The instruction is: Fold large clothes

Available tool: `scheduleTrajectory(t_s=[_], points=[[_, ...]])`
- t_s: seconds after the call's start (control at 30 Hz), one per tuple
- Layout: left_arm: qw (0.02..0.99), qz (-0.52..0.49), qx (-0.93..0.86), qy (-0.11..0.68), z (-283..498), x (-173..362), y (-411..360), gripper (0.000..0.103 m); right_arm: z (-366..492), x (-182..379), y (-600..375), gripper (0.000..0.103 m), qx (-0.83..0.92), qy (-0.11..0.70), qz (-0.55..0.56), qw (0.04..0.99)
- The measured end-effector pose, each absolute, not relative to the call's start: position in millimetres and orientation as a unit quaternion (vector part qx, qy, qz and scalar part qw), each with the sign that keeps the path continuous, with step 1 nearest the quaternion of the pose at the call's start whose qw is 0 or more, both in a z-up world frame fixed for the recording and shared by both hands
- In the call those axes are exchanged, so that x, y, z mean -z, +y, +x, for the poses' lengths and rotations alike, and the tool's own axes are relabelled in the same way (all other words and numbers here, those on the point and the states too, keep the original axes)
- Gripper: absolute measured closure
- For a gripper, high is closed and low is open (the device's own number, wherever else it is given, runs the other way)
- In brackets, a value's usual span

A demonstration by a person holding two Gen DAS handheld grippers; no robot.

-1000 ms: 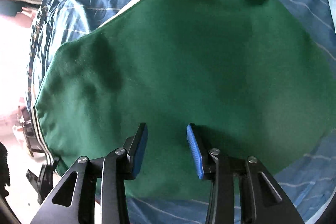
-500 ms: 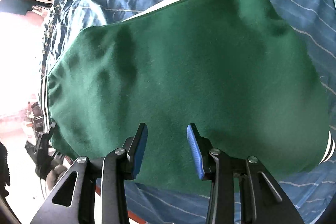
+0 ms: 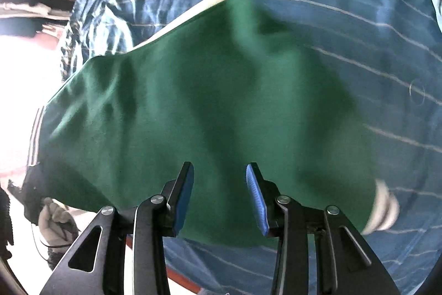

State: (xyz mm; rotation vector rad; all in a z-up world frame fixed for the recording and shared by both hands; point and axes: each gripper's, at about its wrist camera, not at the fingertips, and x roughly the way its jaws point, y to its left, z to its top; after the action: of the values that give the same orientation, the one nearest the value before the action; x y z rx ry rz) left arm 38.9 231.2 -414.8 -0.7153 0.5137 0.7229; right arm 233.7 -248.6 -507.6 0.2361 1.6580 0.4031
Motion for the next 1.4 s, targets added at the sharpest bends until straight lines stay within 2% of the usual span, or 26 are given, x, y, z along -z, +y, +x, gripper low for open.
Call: scheduleTrajectory(t_s=[0.1, 0.17, 0.33, 0.47, 0.57, 0.63, 0.73, 0.8, 0.87, 0.93, 1.0, 1.07, 1.13, 1.17, 1.3, 1.4], points=[[0.889, -0.247, -0.291, 0.252, 51.5, 367.4, 203.2, 0.082, 223.1, 511.1, -259.0, 0.061, -0.169, 0.733, 0.121, 0.648], [0.903, -0.232, -0.248, 0.264, 66.8, 354.9, 182.4, 0.082, 214.8, 515.5, -272.2, 0.061, -0.155, 0.735, 0.136, 0.645], [0.925, -0.197, -0.109, 0.307, 121.4, 353.5, 76.4, 0.083, 194.7, 534.9, -316.1, 0.061, -0.132, 0.740, 0.230, 0.618], [0.908, -0.230, 0.007, 0.351, 160.5, 391.4, -18.3, 0.083, 175.8, 552.7, -352.2, 0.061, -0.128, 0.734, 0.317, 0.587], [0.884, -0.236, 0.070, 0.398, 181.4, 435.6, -88.0, 0.083, 169.9, 554.5, -368.3, 0.061, -0.124, 0.724, 0.342, 0.586], [0.868, -0.212, 0.088, 0.439, 190.6, 475.0, -128.9, 0.083, 166.8, 553.8, -379.7, 0.061, -0.118, 0.724, 0.340, 0.589], [0.840, -0.207, 0.075, 0.496, 194.6, 528.4, -148.4, 0.083, 164.7, 548.8, -395.9, 0.061, -0.091, 0.732, 0.299, 0.605], [0.838, -0.183, 0.068, 0.510, 194.6, 537.3, -150.3, 0.082, 164.4, 544.5, -408.0, 0.061, -0.076, 0.736, 0.273, 0.614], [0.833, -0.159, 0.065, 0.526, 196.5, 529.4, -151.8, 0.077, 164.6, 539.3, -422.4, 0.057, -0.073, 0.732, 0.277, 0.619], [0.823, -0.131, 0.066, 0.549, 192.6, 518.6, -164.5, 0.075, 166.3, 532.4, -433.2, 0.037, -0.071, 0.728, 0.275, 0.624], [0.815, -0.114, 0.067, 0.564, 192.2, 505.9, -160.8, 0.071, 173.1, 522.2, -438.8, 0.031, -0.076, 0.721, 0.272, 0.633], [0.818, -0.155, 0.097, 0.545, 186.0, 486.6, -152.5, 0.058, 180.1, 509.2, -439.4, 0.030, -0.085, 0.711, 0.270, 0.644], [0.818, -0.189, 0.124, 0.530, 186.0, 471.4, -143.5, 0.032, 186.0, 497.9, -447.3, 0.027, -0.096, 0.698, 0.276, 0.654], [0.821, -0.195, 0.126, 0.521, 185.7, 462.8, -138.3, 0.026, 189.5, 491.1, -446.7, 0.026, -0.100, 0.692, 0.277, 0.659], [0.835, -0.231, 0.048, 0.497, 188.8, 432.8, -89.0, 0.024, 212.5, 463.1, -425.9, 0.025, -0.135, 0.660, 0.300, 0.675], [0.854, -0.198, -0.091, 0.472, 164.3, 416.5, -28.1, 0.021, 238.4, 458.8, -393.2, 0.025, -0.181, 0.655, 0.315, 0.663]])
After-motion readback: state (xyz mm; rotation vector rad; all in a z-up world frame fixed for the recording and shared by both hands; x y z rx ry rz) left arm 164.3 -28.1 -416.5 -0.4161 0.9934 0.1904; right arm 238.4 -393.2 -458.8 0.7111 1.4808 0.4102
